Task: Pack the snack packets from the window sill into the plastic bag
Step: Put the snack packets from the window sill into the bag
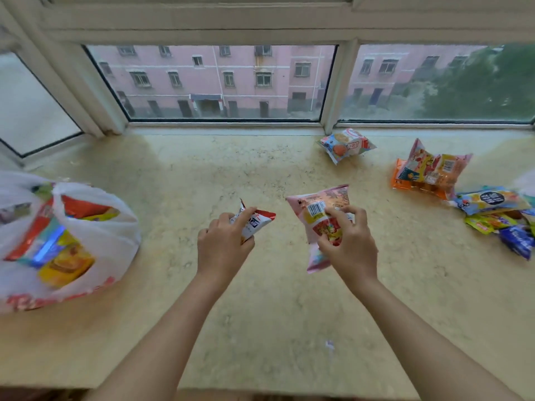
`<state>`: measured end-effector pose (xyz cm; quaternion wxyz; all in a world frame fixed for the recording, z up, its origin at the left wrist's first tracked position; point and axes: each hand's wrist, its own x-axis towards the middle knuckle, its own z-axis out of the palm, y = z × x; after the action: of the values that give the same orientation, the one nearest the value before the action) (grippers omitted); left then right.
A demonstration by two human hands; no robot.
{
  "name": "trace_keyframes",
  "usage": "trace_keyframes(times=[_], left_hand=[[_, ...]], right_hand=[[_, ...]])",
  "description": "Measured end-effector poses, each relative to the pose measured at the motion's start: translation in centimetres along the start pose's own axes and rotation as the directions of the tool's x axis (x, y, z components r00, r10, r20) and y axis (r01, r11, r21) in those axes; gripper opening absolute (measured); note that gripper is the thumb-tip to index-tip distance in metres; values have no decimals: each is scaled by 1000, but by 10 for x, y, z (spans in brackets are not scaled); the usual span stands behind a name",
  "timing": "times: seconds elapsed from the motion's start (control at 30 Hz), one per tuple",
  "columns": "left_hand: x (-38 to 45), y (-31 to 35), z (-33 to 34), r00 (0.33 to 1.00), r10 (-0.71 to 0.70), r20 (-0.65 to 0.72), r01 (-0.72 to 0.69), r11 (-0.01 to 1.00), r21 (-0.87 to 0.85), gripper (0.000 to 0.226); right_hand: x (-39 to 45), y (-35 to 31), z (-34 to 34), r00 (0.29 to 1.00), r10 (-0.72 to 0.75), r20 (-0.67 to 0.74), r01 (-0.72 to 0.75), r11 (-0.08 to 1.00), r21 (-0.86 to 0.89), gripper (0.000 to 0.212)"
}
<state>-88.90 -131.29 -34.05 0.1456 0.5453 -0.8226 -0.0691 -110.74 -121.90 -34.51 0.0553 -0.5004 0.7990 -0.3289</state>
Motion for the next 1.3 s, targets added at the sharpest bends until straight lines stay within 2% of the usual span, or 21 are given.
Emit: trace_keyframes(times=[0.17,0.33,0.63,0.77,0.93,1.13,1.3], left_hand=[[-59,-25,-84,991,-80,-111,85,996,36,59],[-111,-54,-147,981,-143,-134,157,982,101,62],[-161,-132,-200,955,-242,-173,264,957,117,62],[-168,-189,-220,948,-257,-185,281,953,117,63],[-176,-266,-237,951,-286,-118,299,949,105,62],[-180,-328,-237,951,-308,-18,308,941,139,62],[-170,-366,-233,937,-350,12,346,930,128,61]], right_hand=[[-43,-63,-44,990,-137,38,136,990,30,55],[-80,-120,-66,971,-227,79,220,971,89,56],[-111,-238,-40,924,-371,89,346,913,216,53],[-124,-295,-5,921,-379,93,352,909,222,56],[-144,-357,45,943,-310,120,280,935,219,55],[-170,-398,94,964,-213,158,183,965,186,53],[-166,-426,131,946,-229,231,183,962,203,52]])
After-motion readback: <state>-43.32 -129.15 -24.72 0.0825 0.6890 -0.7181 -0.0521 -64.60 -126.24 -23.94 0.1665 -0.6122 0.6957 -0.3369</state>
